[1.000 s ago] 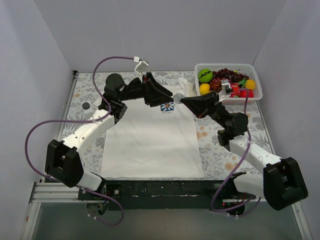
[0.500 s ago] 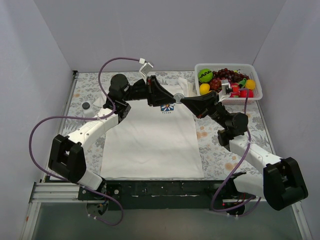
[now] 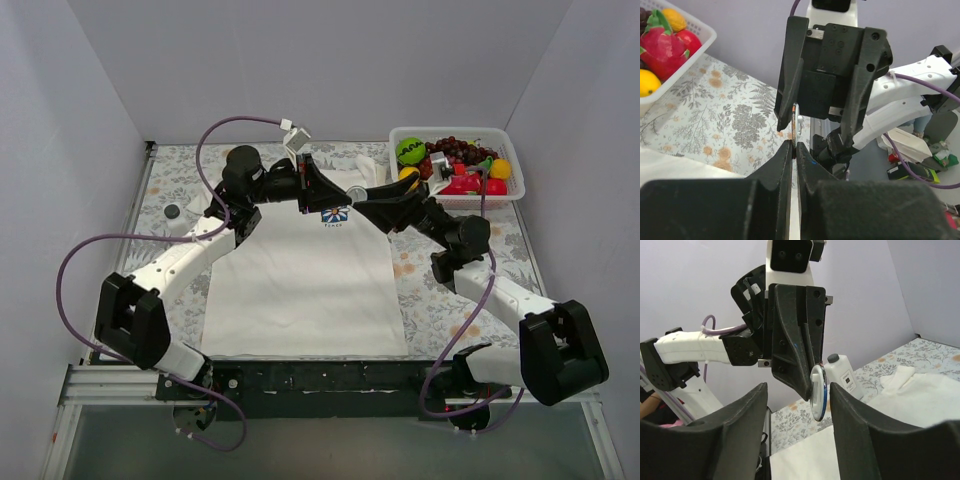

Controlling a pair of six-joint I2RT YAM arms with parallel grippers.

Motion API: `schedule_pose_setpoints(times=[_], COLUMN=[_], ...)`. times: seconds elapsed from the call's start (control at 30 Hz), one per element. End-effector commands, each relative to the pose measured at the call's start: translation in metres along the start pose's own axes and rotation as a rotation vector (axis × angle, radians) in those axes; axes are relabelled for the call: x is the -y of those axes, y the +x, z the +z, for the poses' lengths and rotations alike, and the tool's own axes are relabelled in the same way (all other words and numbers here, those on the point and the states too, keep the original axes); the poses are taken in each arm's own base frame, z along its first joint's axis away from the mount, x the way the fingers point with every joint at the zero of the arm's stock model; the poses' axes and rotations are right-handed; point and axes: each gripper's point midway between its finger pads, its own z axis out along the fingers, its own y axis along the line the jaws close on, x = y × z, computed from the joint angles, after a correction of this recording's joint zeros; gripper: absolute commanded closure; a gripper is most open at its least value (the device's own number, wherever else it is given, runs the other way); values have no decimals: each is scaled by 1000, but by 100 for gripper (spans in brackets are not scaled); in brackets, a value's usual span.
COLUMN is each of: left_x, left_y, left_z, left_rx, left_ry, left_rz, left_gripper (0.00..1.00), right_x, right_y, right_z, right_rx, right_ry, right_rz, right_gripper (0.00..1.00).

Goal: Pin the brooch onto the clothing

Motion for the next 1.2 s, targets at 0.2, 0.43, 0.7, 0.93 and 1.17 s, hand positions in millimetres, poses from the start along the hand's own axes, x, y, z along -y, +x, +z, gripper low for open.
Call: schedule_pose_setpoints(times=[0.2,0.43,0.7,0.93,1.17], left_x=[10,1,-2,-3,-5], left_y=[-9,-2,3,8,5], left_z=[-33,-57,-76,-74,-71], left_rx=[-4,-18,-1,-13,-4], left_ry=[-190,-296,-280,-257,-247], left_rz=[119,99,62,43,46], left_gripper=[100,100,100,100,100], right_x=[-63,-62,-48,-42,-38], right_y=[-33,-20,-10,-4,3], right_z=[11,22,30,38,44], right_rx=[45,-11,-30,-68,-104], right_ry=[-289,-379,-398,-377,-380], right_rz=[-215,-131,-54,-27,2], right_gripper=[24,23,32,36,41])
